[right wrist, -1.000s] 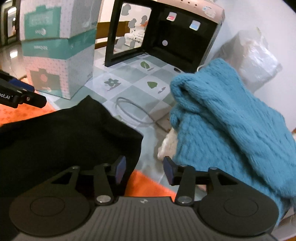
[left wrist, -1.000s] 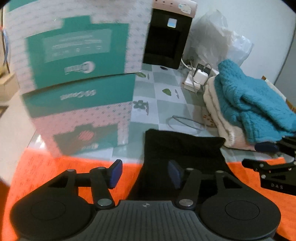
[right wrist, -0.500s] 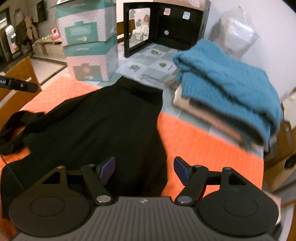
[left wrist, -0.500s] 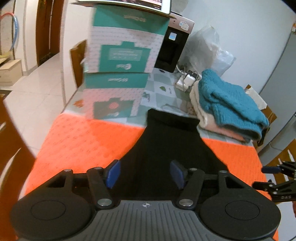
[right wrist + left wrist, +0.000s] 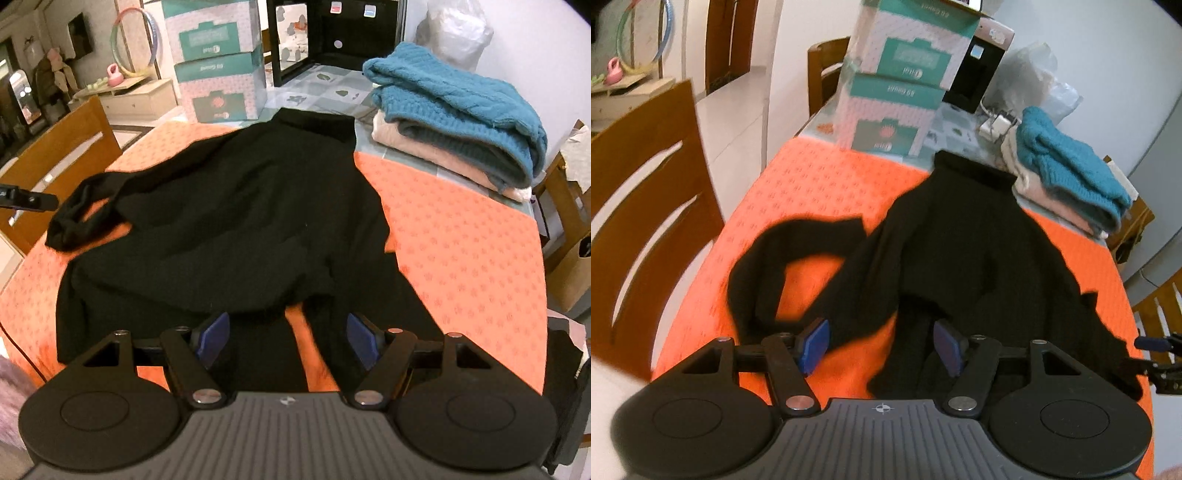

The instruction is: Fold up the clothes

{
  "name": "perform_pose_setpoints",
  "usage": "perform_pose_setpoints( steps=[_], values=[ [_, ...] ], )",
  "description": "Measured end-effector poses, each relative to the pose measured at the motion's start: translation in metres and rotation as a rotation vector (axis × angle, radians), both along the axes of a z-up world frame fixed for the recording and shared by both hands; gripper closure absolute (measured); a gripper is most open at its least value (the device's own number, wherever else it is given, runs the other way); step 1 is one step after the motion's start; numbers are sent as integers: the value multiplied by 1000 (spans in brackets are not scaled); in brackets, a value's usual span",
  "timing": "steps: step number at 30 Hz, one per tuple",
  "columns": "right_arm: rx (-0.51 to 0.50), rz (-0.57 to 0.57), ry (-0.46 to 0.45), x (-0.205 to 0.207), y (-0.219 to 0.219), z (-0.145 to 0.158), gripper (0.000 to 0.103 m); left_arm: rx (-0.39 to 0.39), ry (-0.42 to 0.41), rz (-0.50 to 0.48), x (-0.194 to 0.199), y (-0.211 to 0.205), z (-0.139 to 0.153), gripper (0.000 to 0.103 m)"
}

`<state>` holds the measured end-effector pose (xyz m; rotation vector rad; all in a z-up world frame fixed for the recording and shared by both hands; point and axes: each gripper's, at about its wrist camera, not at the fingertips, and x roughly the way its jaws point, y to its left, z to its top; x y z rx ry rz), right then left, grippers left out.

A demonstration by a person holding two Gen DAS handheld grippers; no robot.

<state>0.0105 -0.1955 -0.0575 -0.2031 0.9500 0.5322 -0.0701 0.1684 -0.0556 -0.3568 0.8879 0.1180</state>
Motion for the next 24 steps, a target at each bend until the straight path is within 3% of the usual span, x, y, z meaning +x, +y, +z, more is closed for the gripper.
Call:
perform_pose_setpoints(
  steps=[3,6,10,15,16,17,18,19,21,24],
  values=[
    [-39,-6,2,-13,-3,-14,29,-16,21,-24,-22,-7,-14,37],
    [-67,-26,27,-21,-6,-33,38,-20,56,-33,-41,-17,-30,37],
    [-59,-67,77,-21,-9,-55,63,-42,90,-51,-55,-29,-48,37],
    [-50,-84,107,-18,-2,-73,75,-106,118,-91,-51,-39,-62,39],
    [-55,-88,100,-18,-1,-73,81,-112,128,-105,-48,-42,-64,42],
    [-60,-93,93,-19,0,-74,93,-115,141,-117,-45,-46,-67,46],
    [-56,-100,94,-19,-1,-74,96,-118,154,-130,-42,-50,-69,58],
    [-40,-110,101,-20,-3,-72,96,-122,164,-146,-41,-54,-72,78],
    [-26,-124,95,-26,-6,-66,97,-118,159,-188,-40,-63,-73,98],
    [0,-149,76,-38,-12,-52,97,-92,110,-223,-45,-65,-59,99]
  ],
)
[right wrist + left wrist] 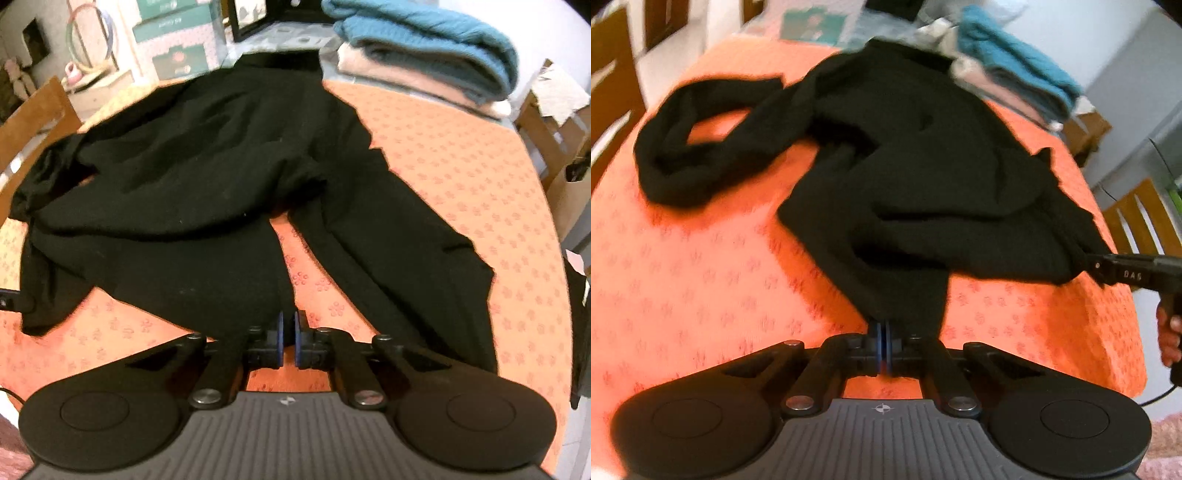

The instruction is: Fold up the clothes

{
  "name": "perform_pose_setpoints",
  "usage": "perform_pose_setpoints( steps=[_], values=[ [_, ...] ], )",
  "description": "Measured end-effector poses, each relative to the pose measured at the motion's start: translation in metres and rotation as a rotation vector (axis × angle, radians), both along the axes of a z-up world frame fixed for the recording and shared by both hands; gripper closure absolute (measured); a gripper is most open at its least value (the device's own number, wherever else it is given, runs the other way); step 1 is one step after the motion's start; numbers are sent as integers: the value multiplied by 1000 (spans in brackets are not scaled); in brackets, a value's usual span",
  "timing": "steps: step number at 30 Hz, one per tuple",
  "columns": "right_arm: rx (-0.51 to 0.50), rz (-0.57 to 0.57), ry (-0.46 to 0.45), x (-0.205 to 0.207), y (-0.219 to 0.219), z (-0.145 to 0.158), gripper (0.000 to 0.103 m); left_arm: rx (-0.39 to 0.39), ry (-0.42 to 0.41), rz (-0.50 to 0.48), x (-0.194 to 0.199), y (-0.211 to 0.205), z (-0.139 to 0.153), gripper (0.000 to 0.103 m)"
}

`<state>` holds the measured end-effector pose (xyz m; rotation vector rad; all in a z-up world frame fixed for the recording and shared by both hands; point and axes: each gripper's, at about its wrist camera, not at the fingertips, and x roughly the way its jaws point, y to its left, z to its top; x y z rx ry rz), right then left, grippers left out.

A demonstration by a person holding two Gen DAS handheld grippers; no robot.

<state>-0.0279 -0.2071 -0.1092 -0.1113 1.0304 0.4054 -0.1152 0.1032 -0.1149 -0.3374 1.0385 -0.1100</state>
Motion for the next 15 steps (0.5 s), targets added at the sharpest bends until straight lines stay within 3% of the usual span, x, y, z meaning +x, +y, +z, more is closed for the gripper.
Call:
perform_pose_setpoints(
  steps=[10,15],
  values=[
    [87,-66,-45,-63,-41,73,97,-142,-100,260,-54,72,67,99],
    [139,-103,-50,-102,-70,99,97,-145,-112,312,-92,86,92,99]
  ],
)
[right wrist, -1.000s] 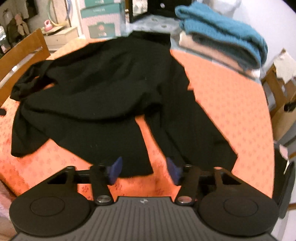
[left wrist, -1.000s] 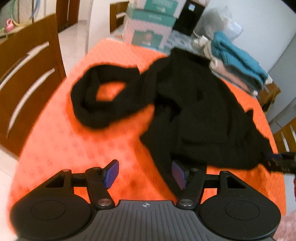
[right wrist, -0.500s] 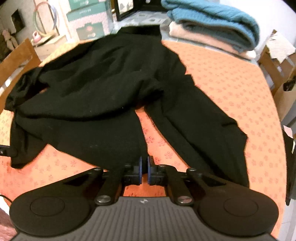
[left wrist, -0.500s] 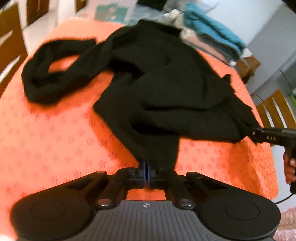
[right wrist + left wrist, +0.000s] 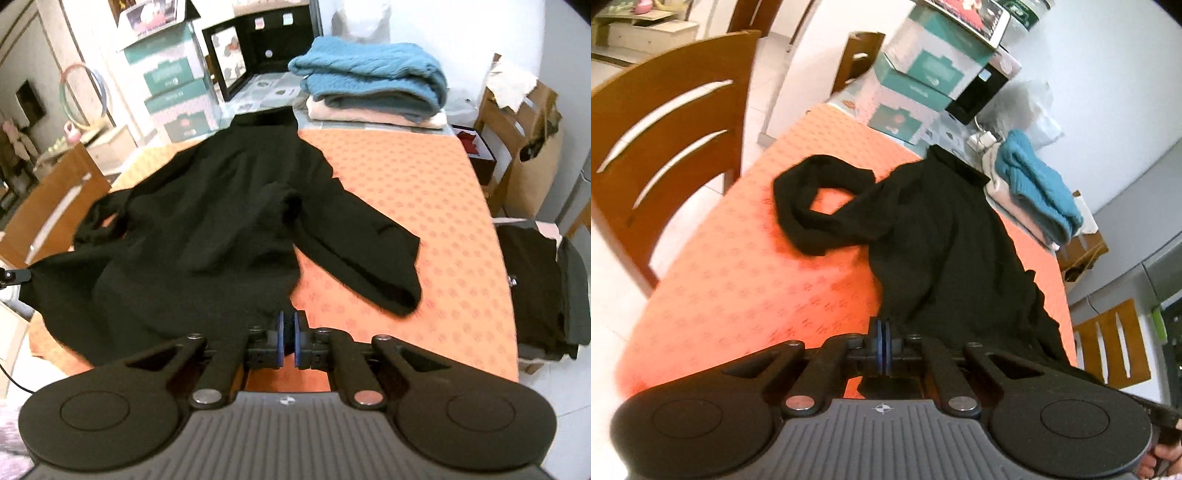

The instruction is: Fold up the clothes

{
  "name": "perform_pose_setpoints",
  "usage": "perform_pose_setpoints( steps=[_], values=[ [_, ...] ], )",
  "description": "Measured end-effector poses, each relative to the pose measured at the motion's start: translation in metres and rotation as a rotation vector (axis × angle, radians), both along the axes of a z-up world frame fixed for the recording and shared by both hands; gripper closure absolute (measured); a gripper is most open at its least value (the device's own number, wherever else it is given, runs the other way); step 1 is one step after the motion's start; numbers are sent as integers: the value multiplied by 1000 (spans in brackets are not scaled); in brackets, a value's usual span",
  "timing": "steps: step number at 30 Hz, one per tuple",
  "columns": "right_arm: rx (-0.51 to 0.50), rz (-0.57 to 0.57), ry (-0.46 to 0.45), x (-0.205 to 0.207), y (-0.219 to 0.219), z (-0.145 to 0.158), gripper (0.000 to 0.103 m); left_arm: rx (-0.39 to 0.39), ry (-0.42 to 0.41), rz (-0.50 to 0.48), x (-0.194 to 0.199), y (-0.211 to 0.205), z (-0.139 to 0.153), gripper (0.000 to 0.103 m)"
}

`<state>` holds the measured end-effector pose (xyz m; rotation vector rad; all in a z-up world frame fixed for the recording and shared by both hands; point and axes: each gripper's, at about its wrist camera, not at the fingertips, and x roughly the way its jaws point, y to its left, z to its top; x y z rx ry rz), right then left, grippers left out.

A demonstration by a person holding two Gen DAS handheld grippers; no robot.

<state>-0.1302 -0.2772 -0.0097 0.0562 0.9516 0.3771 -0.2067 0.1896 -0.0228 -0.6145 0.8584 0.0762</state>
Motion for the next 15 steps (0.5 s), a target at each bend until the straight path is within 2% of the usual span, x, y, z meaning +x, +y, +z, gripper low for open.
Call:
perform_pose_setpoints(
  steps=[4,7,10,14,15],
  values=[
    [22,-21,-1,-38,-20,14,97,23,29,-20,-27,-4,7,100],
    [13,-36,0,-63,-31,14,97,47,74,-35,-44,-13,-2,100],
    [14,-68,50,-78,-40,-9,97,76,141,-32,-52,-20,-28,100],
    [-34,-65,130,-84,-37,-51,97,138,266,-17,-54,-25,-68,99],
    [-44,-61,148,-83,-36,-59,96,145,284,-10,-54,-24,-75,96]
  ],
)
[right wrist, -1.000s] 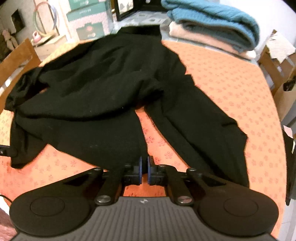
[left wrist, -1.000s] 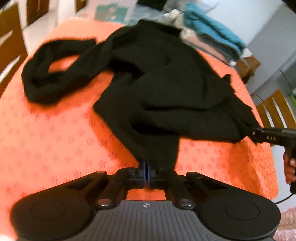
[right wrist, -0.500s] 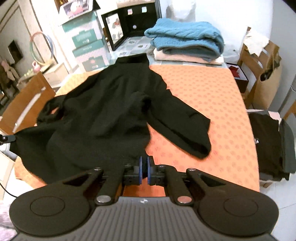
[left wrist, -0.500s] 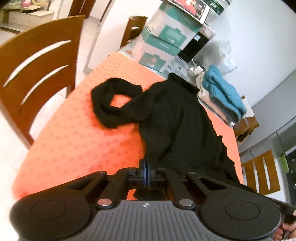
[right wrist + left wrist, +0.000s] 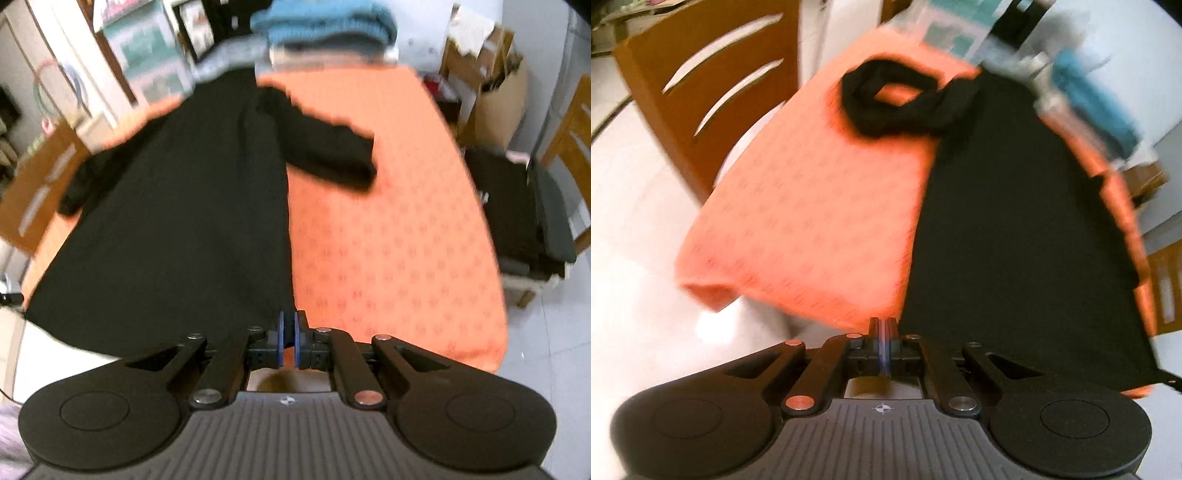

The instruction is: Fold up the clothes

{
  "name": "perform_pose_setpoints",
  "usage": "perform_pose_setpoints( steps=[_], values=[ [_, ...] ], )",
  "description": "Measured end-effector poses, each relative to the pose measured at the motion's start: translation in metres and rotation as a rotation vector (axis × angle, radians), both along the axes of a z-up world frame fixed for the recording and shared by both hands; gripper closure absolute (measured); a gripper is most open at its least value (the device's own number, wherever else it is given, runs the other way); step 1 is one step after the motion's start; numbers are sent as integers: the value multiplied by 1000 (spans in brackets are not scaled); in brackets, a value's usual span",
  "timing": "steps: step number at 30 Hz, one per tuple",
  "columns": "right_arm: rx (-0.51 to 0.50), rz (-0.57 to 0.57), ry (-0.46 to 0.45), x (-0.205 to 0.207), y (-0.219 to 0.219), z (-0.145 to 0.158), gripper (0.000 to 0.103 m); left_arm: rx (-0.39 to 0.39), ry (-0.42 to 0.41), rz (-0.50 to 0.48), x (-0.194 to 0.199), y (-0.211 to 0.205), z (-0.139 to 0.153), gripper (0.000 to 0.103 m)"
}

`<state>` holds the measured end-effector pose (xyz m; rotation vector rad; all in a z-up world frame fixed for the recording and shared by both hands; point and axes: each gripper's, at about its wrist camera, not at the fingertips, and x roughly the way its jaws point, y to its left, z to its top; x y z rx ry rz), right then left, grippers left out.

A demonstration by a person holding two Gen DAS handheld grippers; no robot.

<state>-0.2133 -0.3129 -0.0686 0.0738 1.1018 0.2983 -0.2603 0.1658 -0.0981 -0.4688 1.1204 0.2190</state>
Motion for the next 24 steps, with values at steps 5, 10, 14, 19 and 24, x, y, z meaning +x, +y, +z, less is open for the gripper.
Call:
perform_pose_setpoints(
  steps=[5,10,14,19,24],
  values=[
    [-25,1,5,12,7,0,83,15,-54,16,8,10,5,74],
    [-40,-37,-68,48,3,36,72,29,-144,-42,43,13,20,65],
    [-48,-79,-99,94,-2,48,70,64,-175,-116,75,4,28,62],
    [-78,-69,-137,153,1,54,68,53,-193,-172,103,-4,32,54],
    [-108,-43,-134,211,5,41,61,39,-181,-161,122,-11,30,50]
  ],
)
